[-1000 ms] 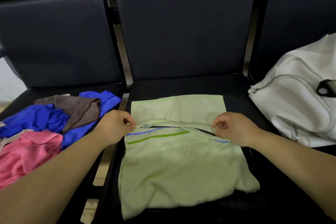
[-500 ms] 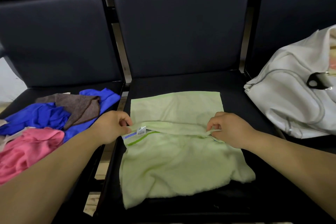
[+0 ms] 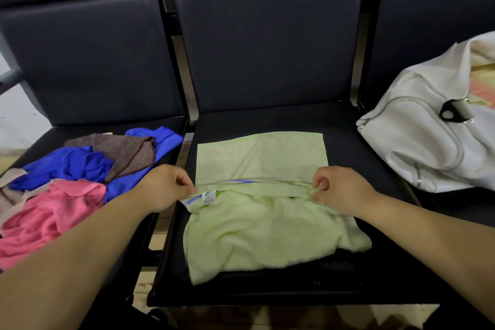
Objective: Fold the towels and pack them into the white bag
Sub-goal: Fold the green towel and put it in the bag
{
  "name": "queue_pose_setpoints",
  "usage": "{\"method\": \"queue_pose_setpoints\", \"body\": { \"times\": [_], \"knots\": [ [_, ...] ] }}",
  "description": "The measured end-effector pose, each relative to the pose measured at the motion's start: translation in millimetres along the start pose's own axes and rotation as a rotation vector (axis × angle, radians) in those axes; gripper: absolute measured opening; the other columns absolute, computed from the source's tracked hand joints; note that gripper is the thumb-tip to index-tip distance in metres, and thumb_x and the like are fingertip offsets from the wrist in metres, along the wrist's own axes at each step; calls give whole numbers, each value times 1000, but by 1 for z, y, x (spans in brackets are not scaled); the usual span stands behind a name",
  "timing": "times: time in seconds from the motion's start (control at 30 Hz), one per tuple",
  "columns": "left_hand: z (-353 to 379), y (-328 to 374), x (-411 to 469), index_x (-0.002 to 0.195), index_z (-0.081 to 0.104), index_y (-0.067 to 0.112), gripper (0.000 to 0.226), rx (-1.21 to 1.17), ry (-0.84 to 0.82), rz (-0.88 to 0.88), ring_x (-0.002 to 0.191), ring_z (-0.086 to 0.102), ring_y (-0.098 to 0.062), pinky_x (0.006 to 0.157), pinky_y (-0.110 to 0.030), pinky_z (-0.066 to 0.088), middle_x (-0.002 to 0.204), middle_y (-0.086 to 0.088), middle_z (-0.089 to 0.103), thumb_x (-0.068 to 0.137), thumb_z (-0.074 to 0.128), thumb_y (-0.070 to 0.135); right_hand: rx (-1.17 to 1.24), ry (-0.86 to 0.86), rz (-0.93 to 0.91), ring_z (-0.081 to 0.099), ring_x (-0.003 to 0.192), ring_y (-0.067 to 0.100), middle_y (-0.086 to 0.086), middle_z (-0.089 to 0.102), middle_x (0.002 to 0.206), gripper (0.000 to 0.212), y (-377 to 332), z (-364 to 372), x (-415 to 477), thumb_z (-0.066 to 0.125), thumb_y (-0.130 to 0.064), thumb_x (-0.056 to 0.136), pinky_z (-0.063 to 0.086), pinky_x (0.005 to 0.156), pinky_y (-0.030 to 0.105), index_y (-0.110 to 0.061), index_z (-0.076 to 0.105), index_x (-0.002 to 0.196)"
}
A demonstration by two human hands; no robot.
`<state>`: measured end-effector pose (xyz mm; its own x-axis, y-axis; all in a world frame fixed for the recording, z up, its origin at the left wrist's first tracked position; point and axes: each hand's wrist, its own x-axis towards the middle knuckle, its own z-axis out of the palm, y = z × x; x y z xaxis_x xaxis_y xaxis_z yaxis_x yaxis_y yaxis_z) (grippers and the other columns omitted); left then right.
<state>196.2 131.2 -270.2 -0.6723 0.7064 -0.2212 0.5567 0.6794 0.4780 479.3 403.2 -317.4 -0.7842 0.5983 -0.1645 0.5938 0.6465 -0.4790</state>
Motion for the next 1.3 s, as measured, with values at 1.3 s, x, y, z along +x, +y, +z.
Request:
{"method": "queue_pose_setpoints", "body": {
  "times": [1.3],
  "knots": [
    [-3,-5,0,83,74,23,8,-136,130,-28,66,66,-4,62,-17,44,72,6,74,86,78,17,523,51,27,61,58,15,1,71,72,11,2,-20,12,84,-17,82,49,61,22,-18,75,88]
  ]
}}
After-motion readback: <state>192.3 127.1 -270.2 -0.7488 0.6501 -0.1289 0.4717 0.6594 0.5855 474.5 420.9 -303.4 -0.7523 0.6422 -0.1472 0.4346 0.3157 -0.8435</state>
